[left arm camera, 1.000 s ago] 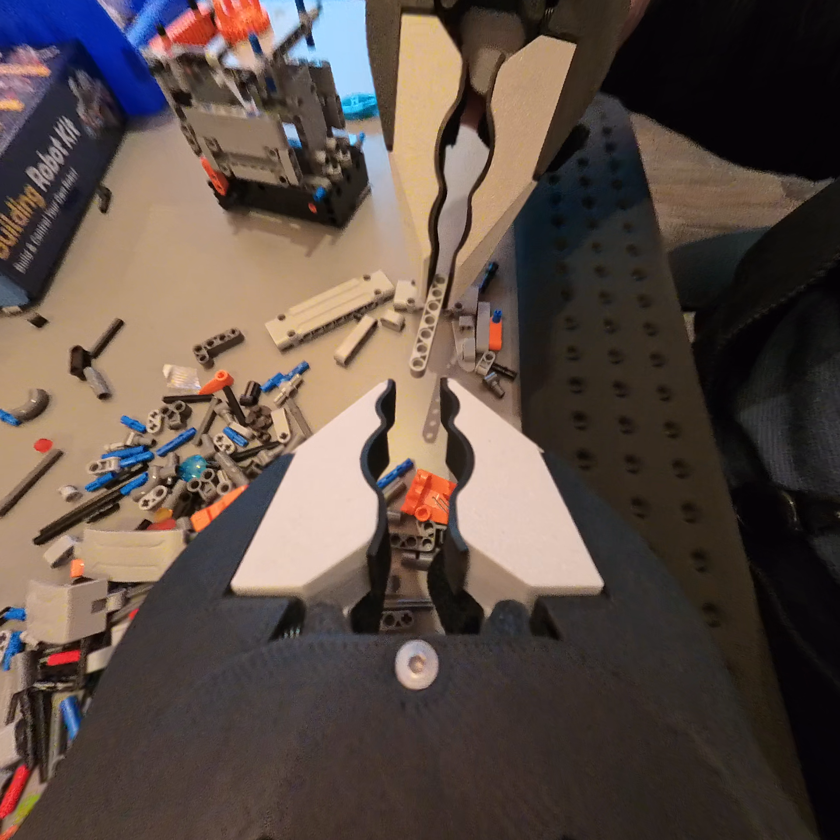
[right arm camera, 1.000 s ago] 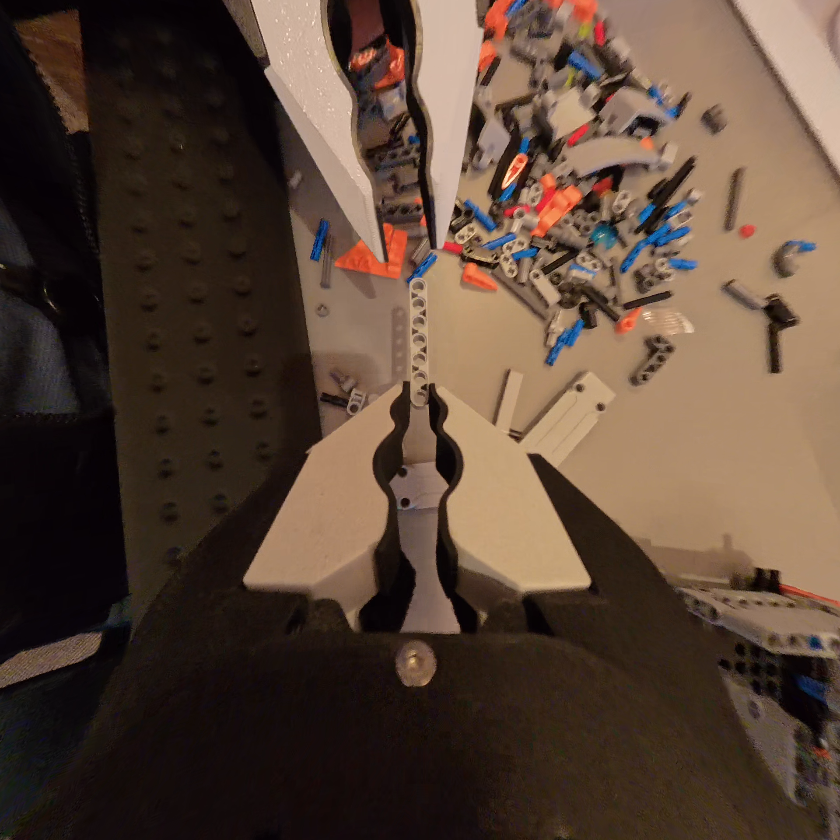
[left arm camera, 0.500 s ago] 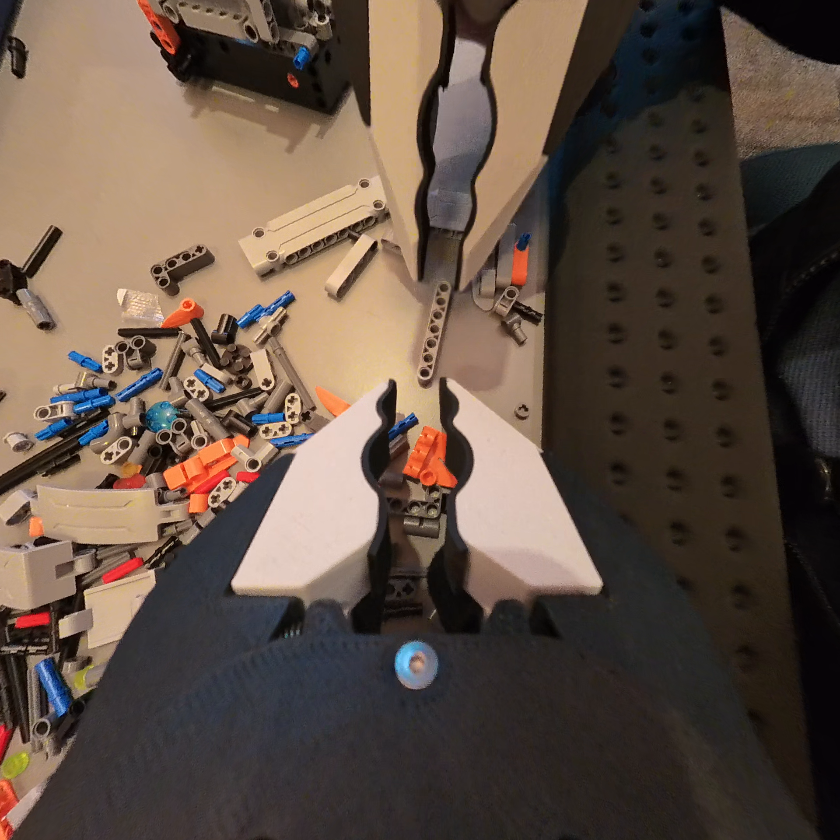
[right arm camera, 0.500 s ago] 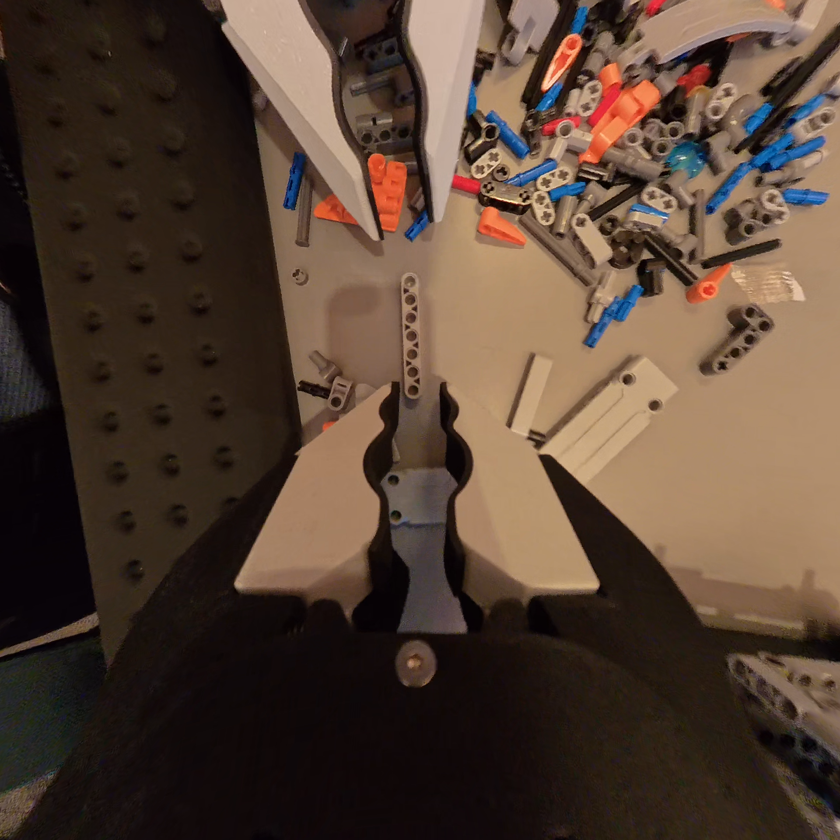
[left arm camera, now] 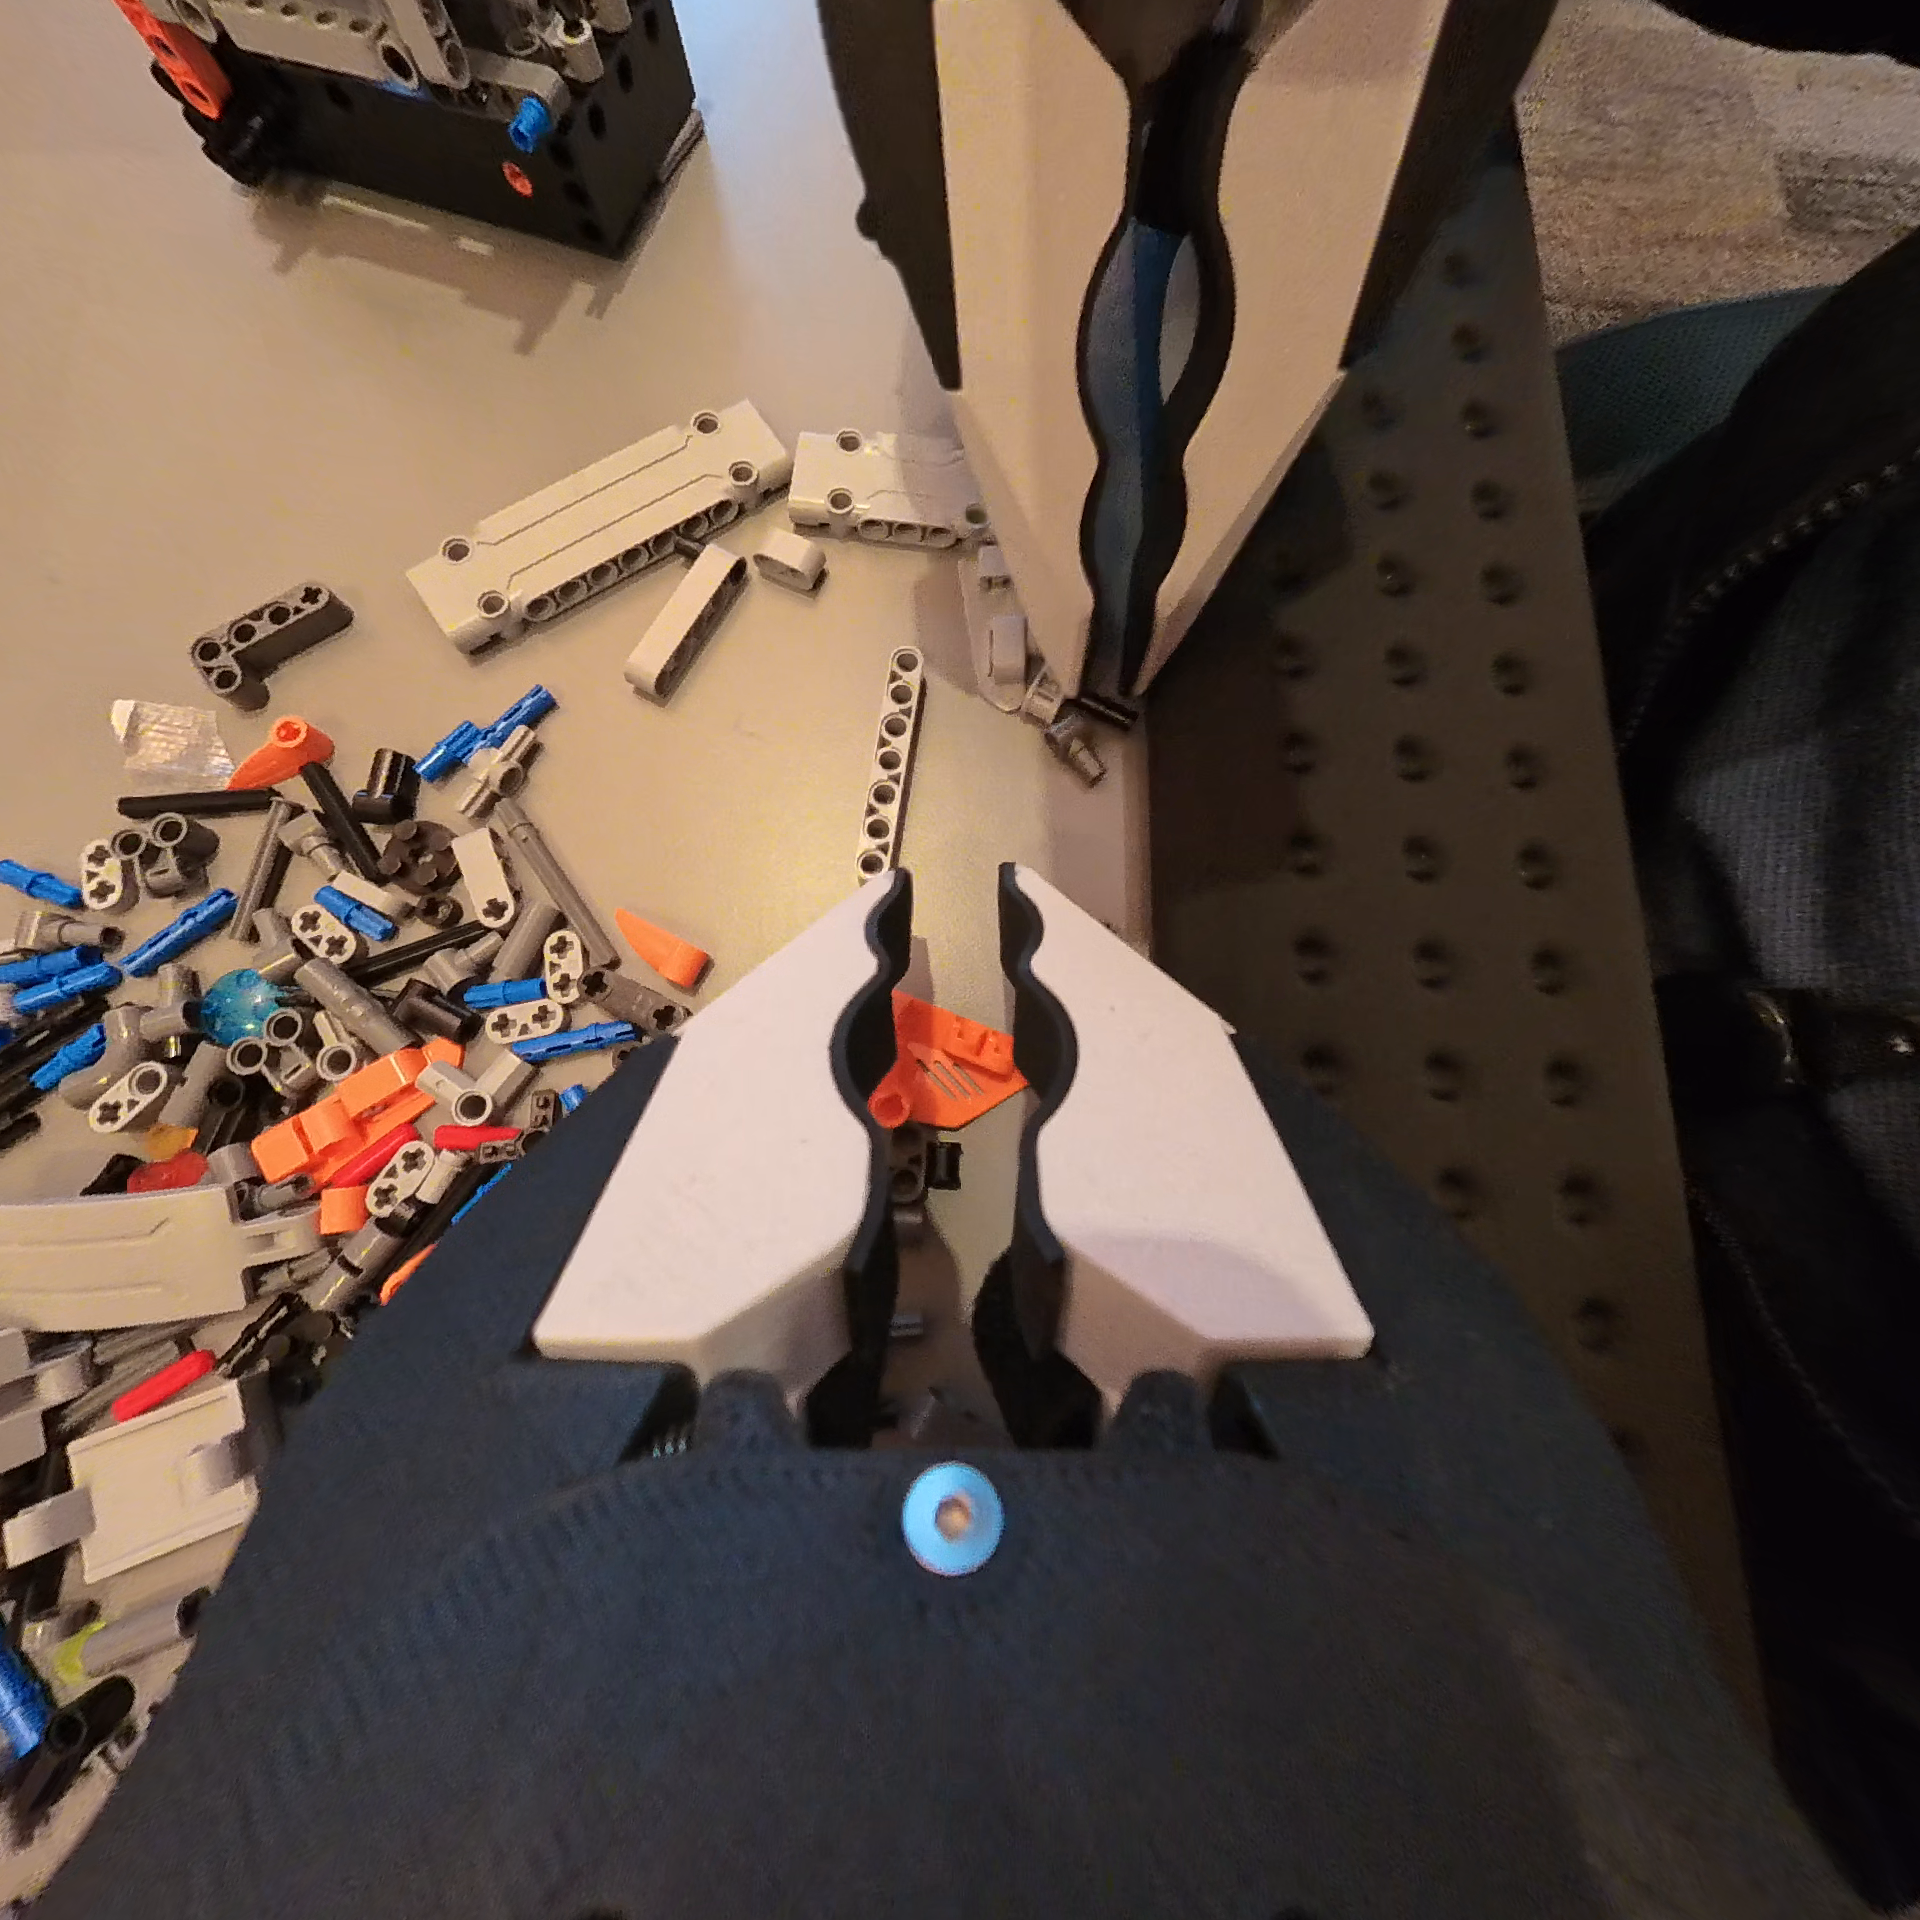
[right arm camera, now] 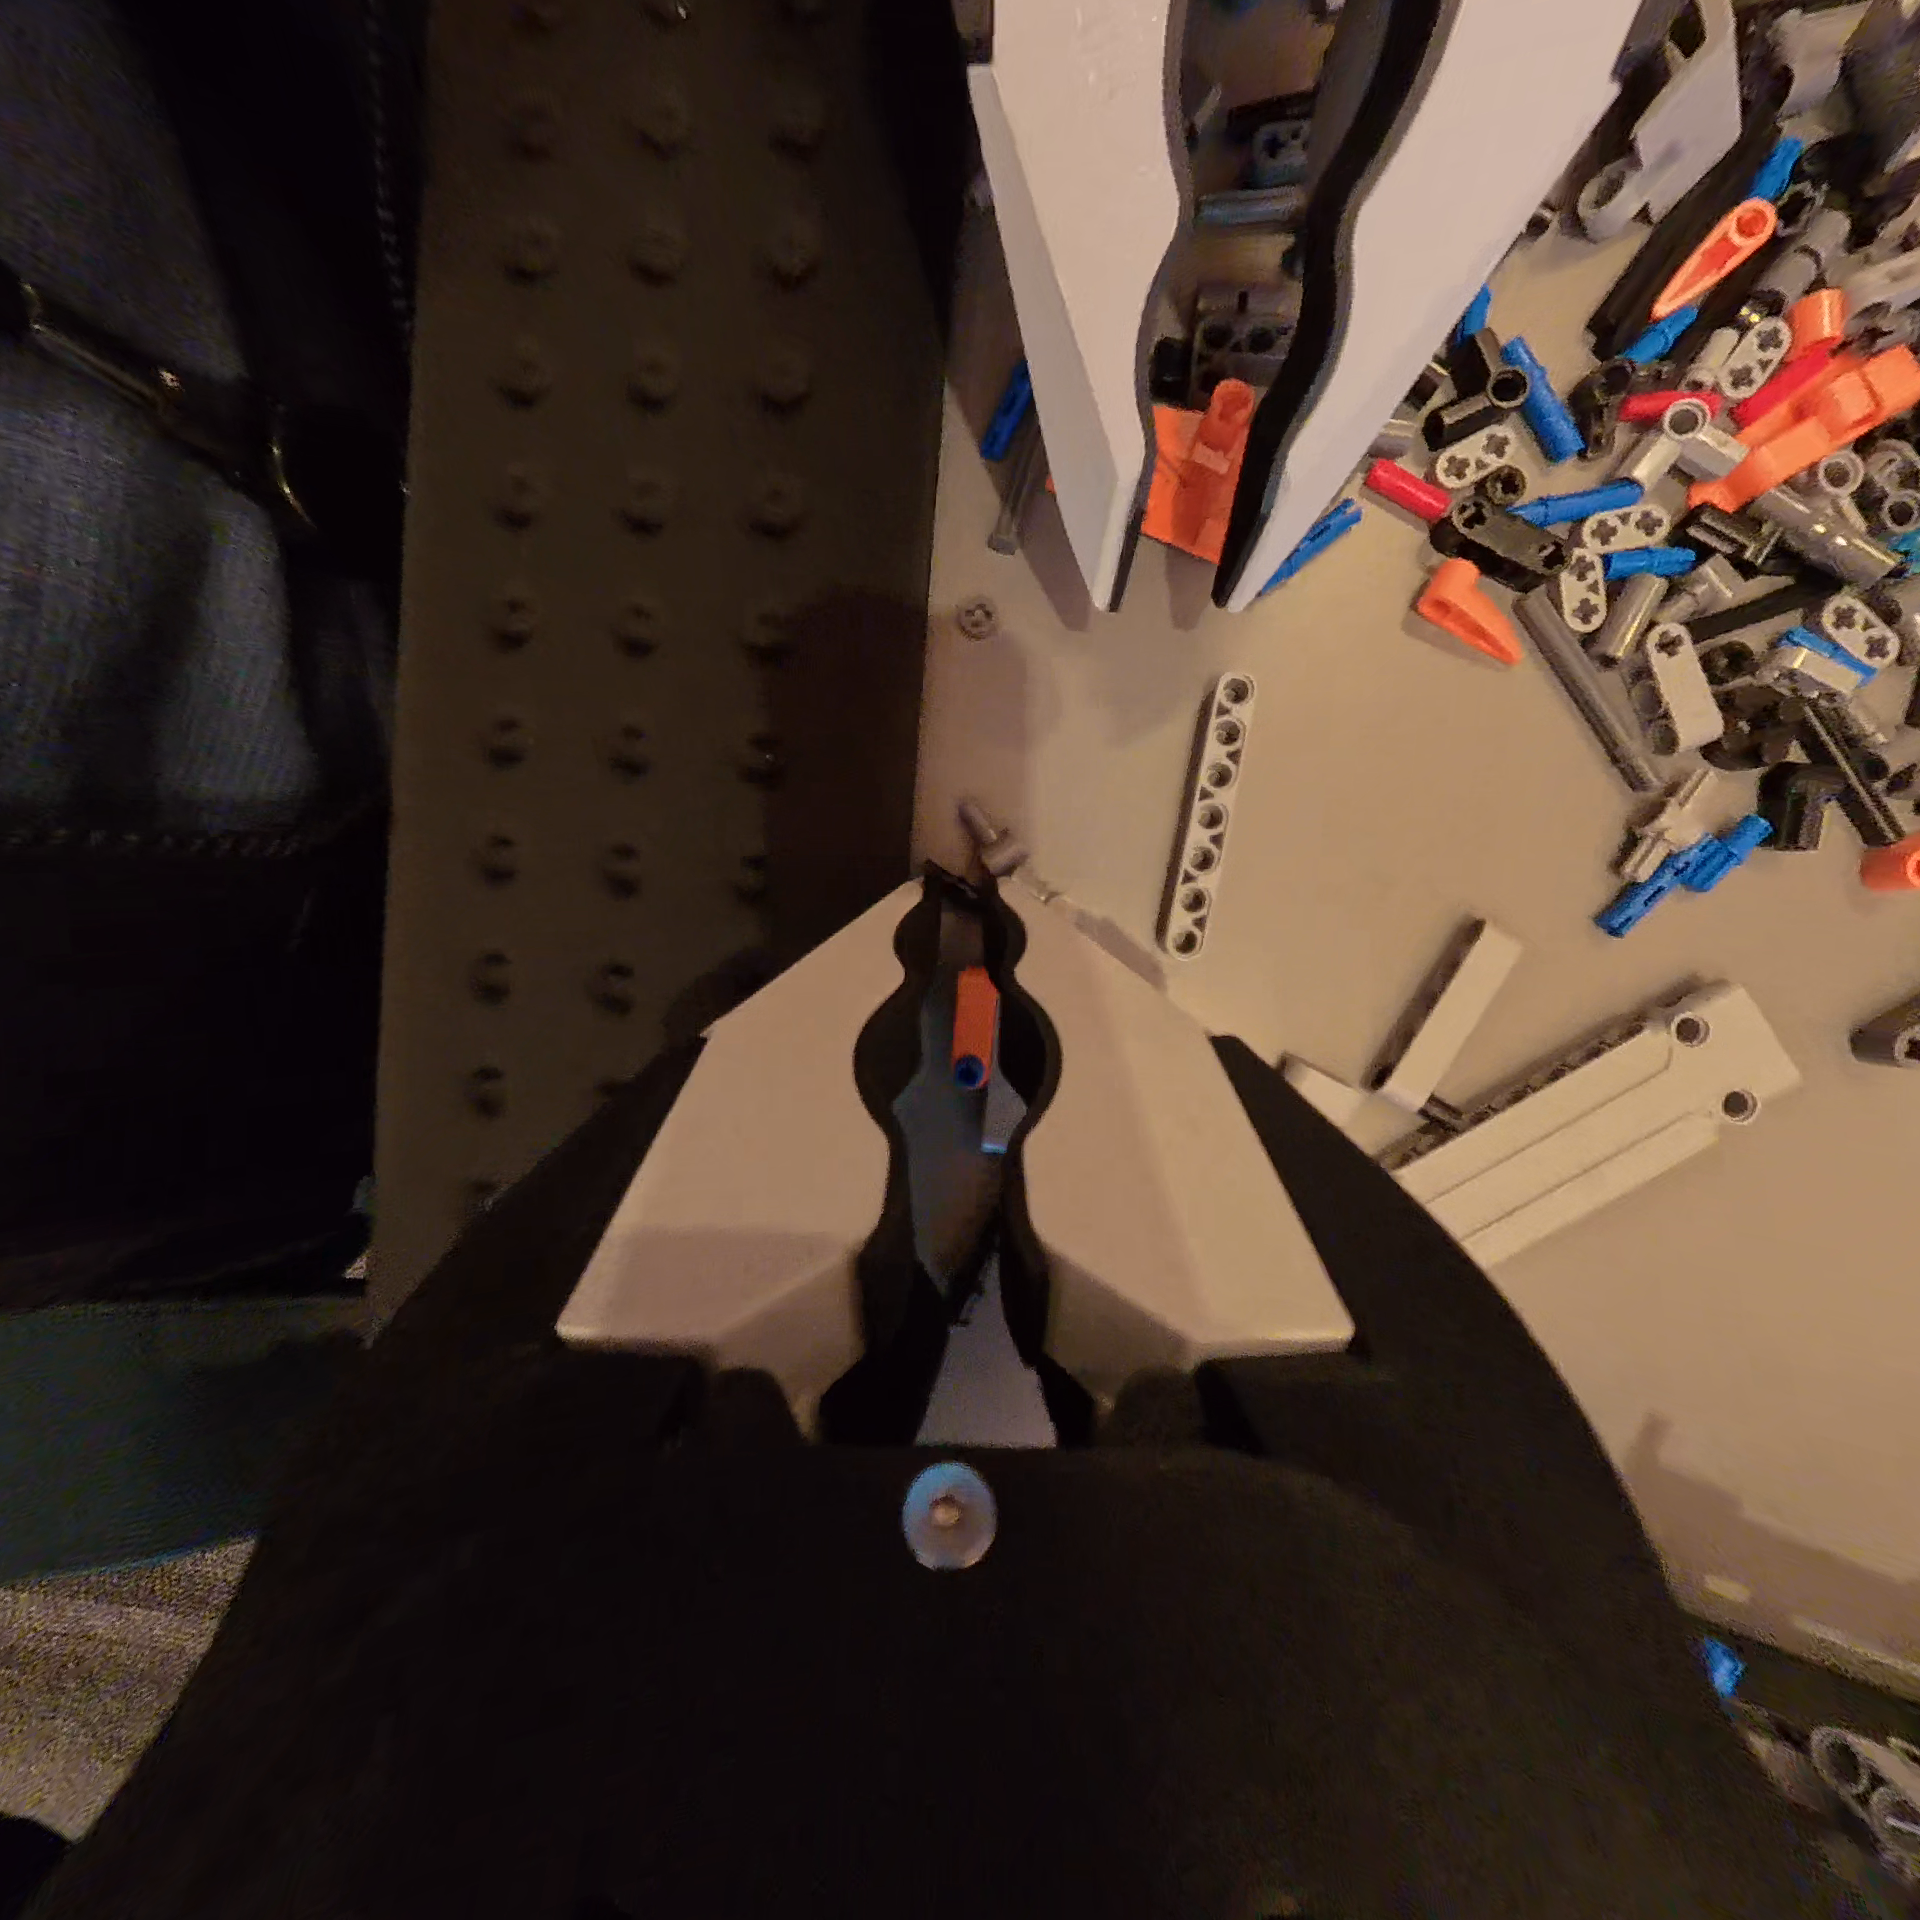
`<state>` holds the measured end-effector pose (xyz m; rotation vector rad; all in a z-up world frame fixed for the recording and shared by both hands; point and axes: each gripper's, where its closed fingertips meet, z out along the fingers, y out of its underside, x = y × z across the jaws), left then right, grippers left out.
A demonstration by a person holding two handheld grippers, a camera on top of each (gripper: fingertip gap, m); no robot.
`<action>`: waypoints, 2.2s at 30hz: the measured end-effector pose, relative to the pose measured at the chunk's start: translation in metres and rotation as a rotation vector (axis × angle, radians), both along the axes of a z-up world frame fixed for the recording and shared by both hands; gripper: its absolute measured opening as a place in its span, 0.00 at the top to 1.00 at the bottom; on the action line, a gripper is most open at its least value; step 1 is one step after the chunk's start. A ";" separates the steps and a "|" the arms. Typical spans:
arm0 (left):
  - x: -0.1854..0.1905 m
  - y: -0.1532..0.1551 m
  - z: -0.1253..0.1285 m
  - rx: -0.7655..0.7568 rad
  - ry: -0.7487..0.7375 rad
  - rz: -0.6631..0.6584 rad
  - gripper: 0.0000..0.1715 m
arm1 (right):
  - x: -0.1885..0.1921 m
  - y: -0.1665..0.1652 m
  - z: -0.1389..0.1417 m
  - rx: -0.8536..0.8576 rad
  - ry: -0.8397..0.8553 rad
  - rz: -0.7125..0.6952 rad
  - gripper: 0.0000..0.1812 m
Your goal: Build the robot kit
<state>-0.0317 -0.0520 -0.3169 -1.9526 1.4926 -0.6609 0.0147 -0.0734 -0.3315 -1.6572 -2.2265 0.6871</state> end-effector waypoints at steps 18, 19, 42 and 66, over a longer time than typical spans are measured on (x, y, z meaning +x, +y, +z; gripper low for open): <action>0.006 -0.004 0.003 0.008 -0.025 -0.023 0.92 | 0.001 0.001 -0.007 -0.028 -0.043 0.061 0.99; 0.007 -0.004 0.004 0.011 -0.028 -0.023 0.92 | 0.000 0.002 -0.007 -0.033 -0.030 0.047 0.99; 0.015 0.011 0.057 0.419 -0.097 0.054 0.89 | -0.042 0.023 0.086 -0.371 0.337 -0.223 0.98; 0.020 0.007 0.065 0.695 0.036 0.023 0.99 | -0.034 0.021 0.087 -0.622 0.285 -0.290 0.98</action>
